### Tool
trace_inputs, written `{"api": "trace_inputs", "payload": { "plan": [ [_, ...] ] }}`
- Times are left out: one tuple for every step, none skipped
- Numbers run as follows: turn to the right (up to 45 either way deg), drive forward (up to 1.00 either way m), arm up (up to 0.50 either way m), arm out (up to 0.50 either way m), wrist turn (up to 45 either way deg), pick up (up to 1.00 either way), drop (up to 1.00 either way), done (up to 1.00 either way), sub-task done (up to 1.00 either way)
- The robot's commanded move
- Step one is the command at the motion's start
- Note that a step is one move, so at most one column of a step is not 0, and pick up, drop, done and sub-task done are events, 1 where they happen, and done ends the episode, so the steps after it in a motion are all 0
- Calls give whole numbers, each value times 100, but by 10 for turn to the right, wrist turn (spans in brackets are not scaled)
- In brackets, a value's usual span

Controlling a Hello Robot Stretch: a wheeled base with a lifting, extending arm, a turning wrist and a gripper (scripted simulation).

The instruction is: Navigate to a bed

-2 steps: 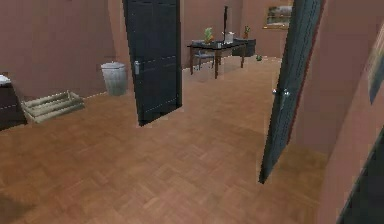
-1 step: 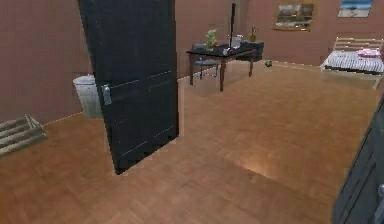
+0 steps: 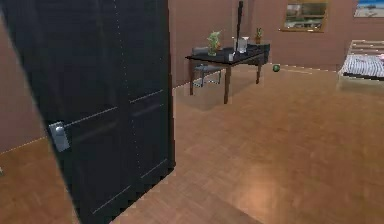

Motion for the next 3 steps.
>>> {"api": "trace_inputs", "payload": {
  "plan": [
    [360, 0, 0, 0, 0, 0, 0, 0, 0],
    [0, 100, 0, 0, 0, 0, 0, 0, 0],
    [30, 0, 0, 0, 0, 0, 0, 0, 0]
  ]
}}
